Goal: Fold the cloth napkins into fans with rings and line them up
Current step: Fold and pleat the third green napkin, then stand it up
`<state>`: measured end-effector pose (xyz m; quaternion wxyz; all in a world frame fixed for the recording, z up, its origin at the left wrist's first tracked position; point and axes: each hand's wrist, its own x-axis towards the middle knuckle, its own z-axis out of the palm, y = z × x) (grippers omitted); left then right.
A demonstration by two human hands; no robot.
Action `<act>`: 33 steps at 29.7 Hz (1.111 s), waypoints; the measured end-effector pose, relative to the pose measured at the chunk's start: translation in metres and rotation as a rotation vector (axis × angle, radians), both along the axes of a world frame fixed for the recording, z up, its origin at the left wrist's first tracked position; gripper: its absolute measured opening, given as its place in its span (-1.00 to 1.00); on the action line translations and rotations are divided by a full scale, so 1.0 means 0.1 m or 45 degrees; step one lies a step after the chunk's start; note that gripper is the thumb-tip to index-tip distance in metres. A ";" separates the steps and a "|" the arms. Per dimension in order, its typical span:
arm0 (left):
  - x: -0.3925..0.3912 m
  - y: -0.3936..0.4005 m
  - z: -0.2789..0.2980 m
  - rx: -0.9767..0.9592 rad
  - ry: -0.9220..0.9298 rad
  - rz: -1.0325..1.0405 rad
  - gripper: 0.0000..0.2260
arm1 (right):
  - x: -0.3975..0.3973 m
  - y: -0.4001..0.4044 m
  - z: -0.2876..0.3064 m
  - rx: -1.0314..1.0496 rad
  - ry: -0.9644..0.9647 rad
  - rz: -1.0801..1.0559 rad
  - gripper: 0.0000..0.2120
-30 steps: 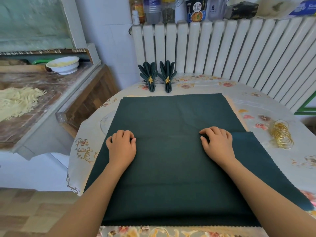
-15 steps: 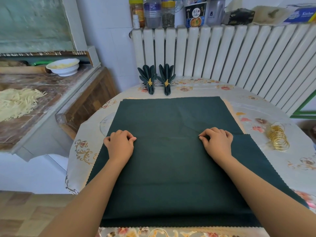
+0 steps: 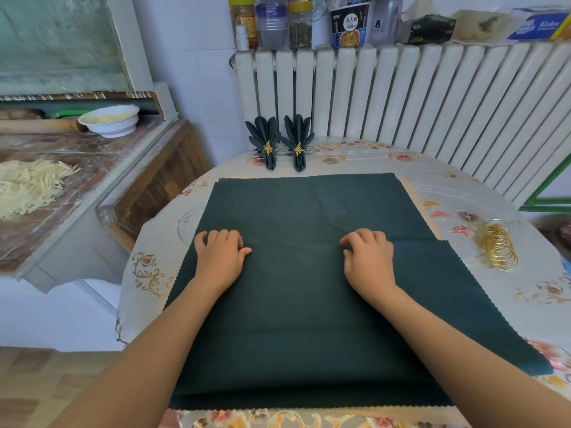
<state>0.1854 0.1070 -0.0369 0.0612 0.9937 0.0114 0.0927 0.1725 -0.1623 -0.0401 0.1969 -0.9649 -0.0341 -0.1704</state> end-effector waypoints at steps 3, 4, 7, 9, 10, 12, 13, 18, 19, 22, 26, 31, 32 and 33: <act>0.02 0.04 0.10 0.092 0.148 -0.022 -0.73 | -0.21 0.29 0.04 0.156 0.024 0.235 -0.84; 0.02 0.06 0.13 0.136 0.182 -0.024 -0.70 | -0.27 0.35 0.03 0.186 0.079 0.316 -0.82; -0.04 0.10 0.26 0.197 0.195 -0.035 -0.67 | -0.36 0.41 -0.01 0.130 0.188 0.419 -0.74; -0.10 0.14 0.32 0.148 0.254 -0.054 -0.73 | -0.37 0.40 -0.02 0.074 0.204 0.397 -0.69; -0.16 0.17 0.35 0.126 0.309 -0.059 -0.74 | -0.38 0.41 0.00 0.046 0.229 0.394 -0.68; -0.28 0.18 0.44 0.104 0.363 -0.056 -0.74 | -0.37 0.43 0.05 0.008 0.324 0.384 -0.66; -0.33 0.16 0.49 0.069 0.339 -0.045 -0.75 | -0.38 0.43 0.08 0.006 0.380 0.383 -0.66; -0.86 -0.15 0.80 -0.358 0.241 -0.057 -0.82 | -0.72 0.52 0.26 0.664 0.437 0.320 -0.74; -0.99 -0.25 0.82 -0.403 0.235 -0.091 -0.80 | -0.83 0.53 0.28 0.844 0.448 0.290 -0.76; -1.36 -0.51 0.77 -0.542 0.218 -0.185 -0.72 | -1.17 0.54 0.32 1.144 0.497 0.263 -0.75; -1.61 -0.69 0.64 -0.671 0.281 -0.280 -0.68 | -1.40 0.45 0.32 1.148 0.522 0.181 -0.78; -1.73 -0.71 0.58 -1.112 0.534 -0.329 -0.75 | -1.52 0.25 0.32 0.916 0.555 0.088 -0.87; -1.74 -0.70 0.58 -1.044 0.437 -0.303 -0.82 | -1.55 0.21 0.31 0.877 0.554 0.079 -0.90; -1.69 -0.63 0.55 -0.892 0.309 -0.255 -0.86 | -1.54 0.22 0.29 0.842 0.556 0.073 -0.92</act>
